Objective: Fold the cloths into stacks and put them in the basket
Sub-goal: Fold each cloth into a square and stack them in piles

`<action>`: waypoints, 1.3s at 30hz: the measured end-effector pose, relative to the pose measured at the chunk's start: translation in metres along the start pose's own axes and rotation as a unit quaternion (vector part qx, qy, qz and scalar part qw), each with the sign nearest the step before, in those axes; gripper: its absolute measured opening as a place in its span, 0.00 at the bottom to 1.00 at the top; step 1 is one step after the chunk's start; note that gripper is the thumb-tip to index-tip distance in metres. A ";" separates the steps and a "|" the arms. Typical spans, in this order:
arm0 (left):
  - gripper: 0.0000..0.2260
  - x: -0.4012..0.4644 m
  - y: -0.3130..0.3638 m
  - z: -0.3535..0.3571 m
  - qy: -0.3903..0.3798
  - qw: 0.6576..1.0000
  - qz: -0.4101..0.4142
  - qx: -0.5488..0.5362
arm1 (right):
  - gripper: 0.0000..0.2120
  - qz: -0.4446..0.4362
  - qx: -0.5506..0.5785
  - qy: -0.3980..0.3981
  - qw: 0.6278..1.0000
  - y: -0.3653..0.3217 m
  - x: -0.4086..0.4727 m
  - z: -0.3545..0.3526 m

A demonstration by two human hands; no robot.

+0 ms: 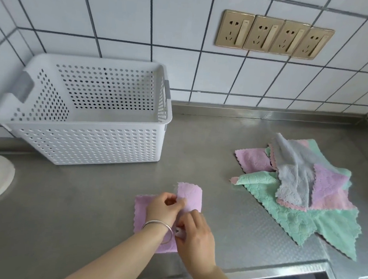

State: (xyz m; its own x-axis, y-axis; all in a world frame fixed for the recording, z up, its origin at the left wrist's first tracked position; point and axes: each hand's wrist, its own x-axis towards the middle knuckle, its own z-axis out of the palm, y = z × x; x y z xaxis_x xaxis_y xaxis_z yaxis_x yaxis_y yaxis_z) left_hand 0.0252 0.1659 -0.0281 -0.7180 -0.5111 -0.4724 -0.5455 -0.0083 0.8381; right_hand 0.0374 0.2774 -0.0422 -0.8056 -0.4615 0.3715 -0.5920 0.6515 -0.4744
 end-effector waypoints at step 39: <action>0.20 -0.001 -0.071 -0.053 0.175 0.969 0.052 0.166 | 0.28 -0.087 -0.101 -0.276 0.952 0.017 -0.018 0.039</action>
State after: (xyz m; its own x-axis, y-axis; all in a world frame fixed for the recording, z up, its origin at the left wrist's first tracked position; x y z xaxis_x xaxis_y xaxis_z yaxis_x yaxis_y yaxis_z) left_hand 0.0870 0.1216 -0.0731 -0.6186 -0.7545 -0.2194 -0.6282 0.3072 0.7148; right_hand 0.0411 0.2734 -0.0877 -0.6186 -0.7823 -0.0728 -0.7456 0.6137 -0.2597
